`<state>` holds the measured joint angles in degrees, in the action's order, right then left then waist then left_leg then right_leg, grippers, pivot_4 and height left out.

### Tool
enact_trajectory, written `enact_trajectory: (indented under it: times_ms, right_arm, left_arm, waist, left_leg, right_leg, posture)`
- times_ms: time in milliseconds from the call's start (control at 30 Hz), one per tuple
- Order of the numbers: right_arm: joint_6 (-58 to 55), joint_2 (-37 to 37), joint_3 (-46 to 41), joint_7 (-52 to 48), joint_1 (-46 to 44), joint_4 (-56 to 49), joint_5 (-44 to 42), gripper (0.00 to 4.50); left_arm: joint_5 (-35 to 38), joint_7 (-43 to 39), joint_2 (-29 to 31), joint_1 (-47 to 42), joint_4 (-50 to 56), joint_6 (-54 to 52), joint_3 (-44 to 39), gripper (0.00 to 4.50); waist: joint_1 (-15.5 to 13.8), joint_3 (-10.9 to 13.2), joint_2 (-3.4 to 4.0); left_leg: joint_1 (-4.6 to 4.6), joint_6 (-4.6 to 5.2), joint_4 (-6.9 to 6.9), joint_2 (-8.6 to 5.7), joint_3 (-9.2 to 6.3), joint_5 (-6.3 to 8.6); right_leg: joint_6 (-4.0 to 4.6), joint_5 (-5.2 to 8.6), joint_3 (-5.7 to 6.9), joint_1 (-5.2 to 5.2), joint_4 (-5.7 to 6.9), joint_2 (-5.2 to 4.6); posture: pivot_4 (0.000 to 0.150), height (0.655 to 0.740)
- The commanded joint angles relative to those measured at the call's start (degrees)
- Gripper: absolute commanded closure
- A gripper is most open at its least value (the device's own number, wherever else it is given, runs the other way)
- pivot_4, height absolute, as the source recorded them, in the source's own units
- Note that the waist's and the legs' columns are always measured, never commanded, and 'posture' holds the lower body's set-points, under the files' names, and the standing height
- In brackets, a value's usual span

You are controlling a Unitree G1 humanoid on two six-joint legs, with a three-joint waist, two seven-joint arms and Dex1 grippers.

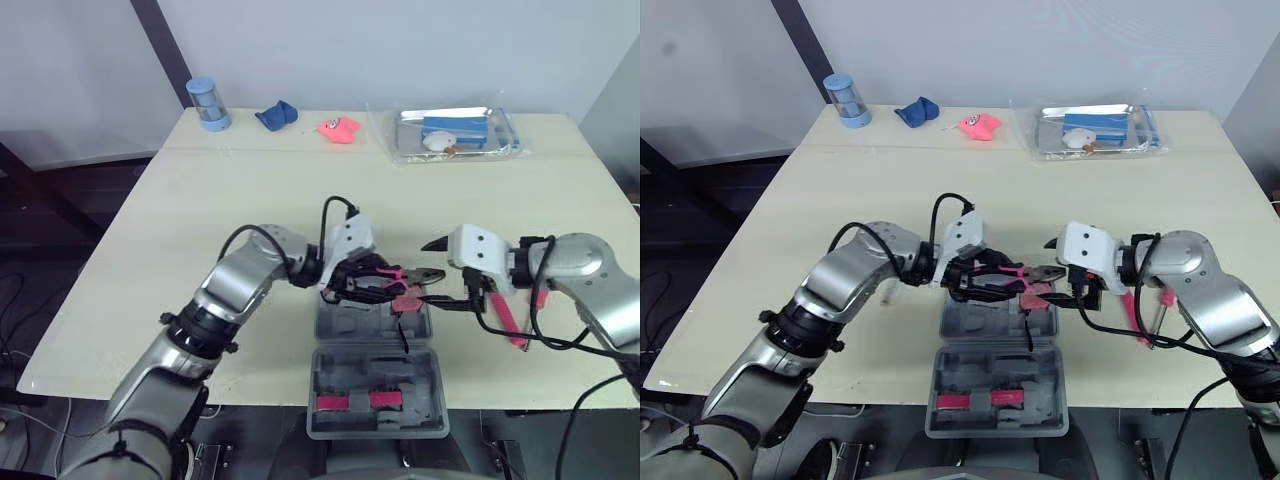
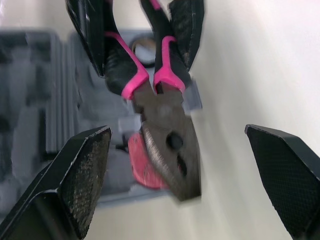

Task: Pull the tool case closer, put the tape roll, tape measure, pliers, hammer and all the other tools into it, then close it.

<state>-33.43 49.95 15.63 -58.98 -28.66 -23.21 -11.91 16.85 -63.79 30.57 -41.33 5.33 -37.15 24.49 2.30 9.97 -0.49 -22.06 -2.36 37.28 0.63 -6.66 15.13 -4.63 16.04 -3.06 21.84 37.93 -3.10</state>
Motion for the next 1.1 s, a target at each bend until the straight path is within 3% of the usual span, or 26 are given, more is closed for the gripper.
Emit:
enact_trajectory:
  times_ms: [33,300,333,367,467,567,1000,1100]
  right_arm:
    - [-4.6,0.9,2.1,0.1,-2.9,-3.2,2.2,0.0]
    - [-11.6,0.8,4.5,-0.9,-3.6,-4.4,2.0,0.0]
    - [-12.2,1.0,4.8,-1.2,-3.7,-4.5,2.0,0.55]
    - [-12.6,1.2,4.9,-1.4,-3.7,-4.5,2.0,0.81]
    - [-13.3,1.6,5.1,-1.8,-3.6,-4.7,2.0,2.36]
    - [-14.0,1.3,4.8,-2.1,-3.8,-4.7,1.6,3.51]
    - [-13.5,1.7,4.6,-2.0,-2.8,-4.4,2.0,3.51]
    - [-12.9,2.2,2.6,-1.7,-1.2,-4.6,1.2,3.51]
  left_arm:
    - [-1.2,-2.7,-1.3,-2.0,-0.6,3.1,1.8,1.81]
    - [-4.8,-3.8,-3.2,-2.0,-2.9,7.5,3.6,1.81]
    - [-5.3,-4.0,-3.3,-2.0,-3.2,8.0,3.6,1.81]
    - [-5.7,-3.9,-3.5,-2.1,-3.6,8.5,3.5,1.81]
    - [-7.0,-4.3,-3.7,-2.4,-4.6,10.2,3.4,1.81]
    - [-7.8,-4.6,-4.0,-2.3,-5.1,11.2,3.2,1.81]
    - [-6.8,-6.7,-3.6,0.4,-4.0,15.9,0.8,1.81]
    - [-4.8,-7.3,-3.0,1.5,-3.0,16.1,-1.5,0.38]
  waist:
    - [0.0,0.0,0.0]
    - [0.0,0.0,0.0]
    - [0.0,0.0,0.0]
    - [0.0,0.0,0.0]
    - [0.0,0.0,0.01]
    - [0.0,0.0,0.01]
    - [0.0,0.0,0.01]
    - [0.0,0.0,0.01]
  left_leg:
    - [0.0,0.0,0.0,0.0,0.0,0.0]
    - [-0.07,0.0,0.04,-0.01,-0.04,0.0]
    - [-0.07,0.01,0.04,-0.01,-0.04,0.0]
    - [-0.07,0.02,0.04,-0.01,-0.04,0.01]
    - [-0.07,0.02,0.04,-0.01,-0.05,0.01]
    - [-0.07,0.03,0.04,-0.01,-0.05,0.01]
    - [-0.07,0.02,0.05,-0.01,-0.07,0.01]
    - [-0.08,0.03,0.05,-0.01,-0.07,0.01]
  right_leg:
    - [0.0,0.0,0.0,0.0,0.0,0.0]
    - [0.0,0.0,0.02,0.04,0.02,-0.01]
    - [0.0,0.0,0.02,0.05,0.02,0.0]
    - [0.0,0.0,0.02,0.05,0.02,-0.01]
    - [0.0,0.0,0.03,0.05,0.02,-0.01]
    - [0.0,0.0,0.03,0.05,0.02,0.0]
    - [0.0,0.0,0.04,0.05,0.03,-0.01]
    - [0.0,0.0,0.04,0.05,0.03,-0.01]
  posture:
    - [0.15,0.74]
    - [0.15,0.74]
    - [0.15,0.74]
    - [0.15,0.74]
    - [0.15,0.74]
    - [0.15,0.74]
    - [0.15,0.74]
    - [0.15,0.74]
